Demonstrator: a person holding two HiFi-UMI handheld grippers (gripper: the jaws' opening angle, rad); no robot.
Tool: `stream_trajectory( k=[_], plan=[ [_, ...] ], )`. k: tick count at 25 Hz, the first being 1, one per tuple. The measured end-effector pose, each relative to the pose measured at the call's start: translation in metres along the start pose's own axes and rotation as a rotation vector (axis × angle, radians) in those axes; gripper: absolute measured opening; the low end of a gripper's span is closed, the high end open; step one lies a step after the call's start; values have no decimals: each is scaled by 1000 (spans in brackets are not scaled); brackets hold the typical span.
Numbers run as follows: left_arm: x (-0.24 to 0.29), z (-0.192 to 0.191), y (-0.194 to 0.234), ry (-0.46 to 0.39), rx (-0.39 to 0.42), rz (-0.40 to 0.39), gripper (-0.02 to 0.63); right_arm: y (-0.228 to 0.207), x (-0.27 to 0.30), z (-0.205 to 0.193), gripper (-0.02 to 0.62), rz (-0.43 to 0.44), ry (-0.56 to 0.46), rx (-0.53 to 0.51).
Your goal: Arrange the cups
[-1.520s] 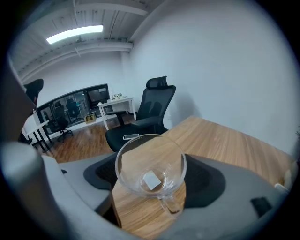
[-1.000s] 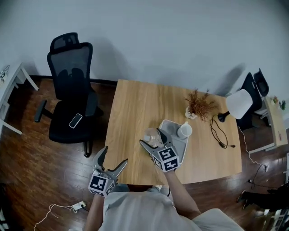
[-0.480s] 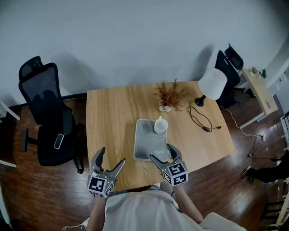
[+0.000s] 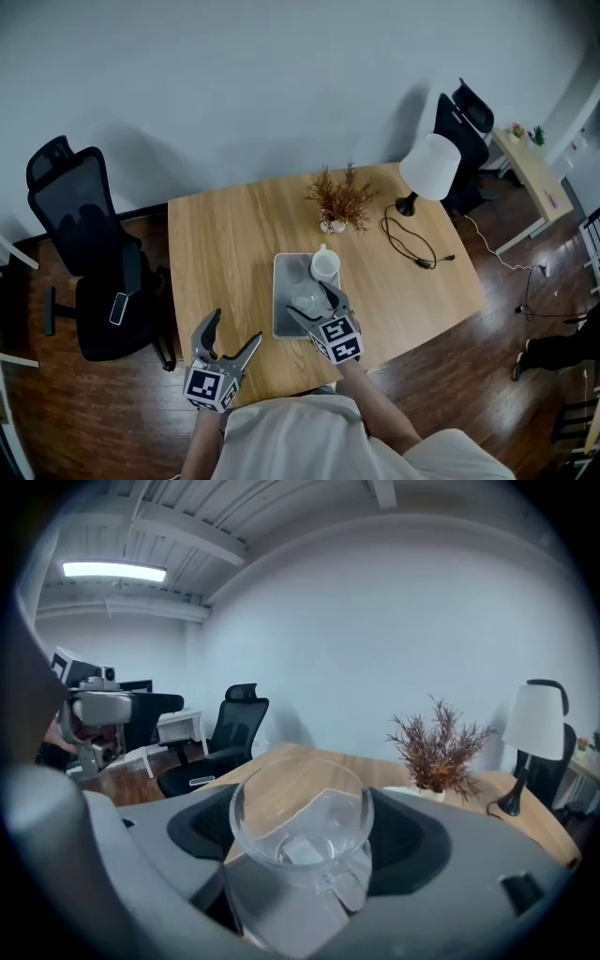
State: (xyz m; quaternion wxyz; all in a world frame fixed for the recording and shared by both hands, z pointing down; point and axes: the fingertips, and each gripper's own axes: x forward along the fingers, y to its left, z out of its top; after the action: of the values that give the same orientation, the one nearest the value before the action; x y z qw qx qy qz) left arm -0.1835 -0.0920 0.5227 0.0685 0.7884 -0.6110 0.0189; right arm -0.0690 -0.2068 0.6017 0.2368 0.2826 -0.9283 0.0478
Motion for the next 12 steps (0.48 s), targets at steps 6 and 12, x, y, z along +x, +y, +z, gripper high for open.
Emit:
stream_trajectory(
  k=[6, 12],
  plan=[
    [-8, -7, 15, 23, -16, 36, 417, -17, 72, 17, 413, -68, -10, -10],
    [-18, -11, 27, 44, -28, 56, 417, -35, 114, 24, 413, -163, 20, -39]
  ],
)
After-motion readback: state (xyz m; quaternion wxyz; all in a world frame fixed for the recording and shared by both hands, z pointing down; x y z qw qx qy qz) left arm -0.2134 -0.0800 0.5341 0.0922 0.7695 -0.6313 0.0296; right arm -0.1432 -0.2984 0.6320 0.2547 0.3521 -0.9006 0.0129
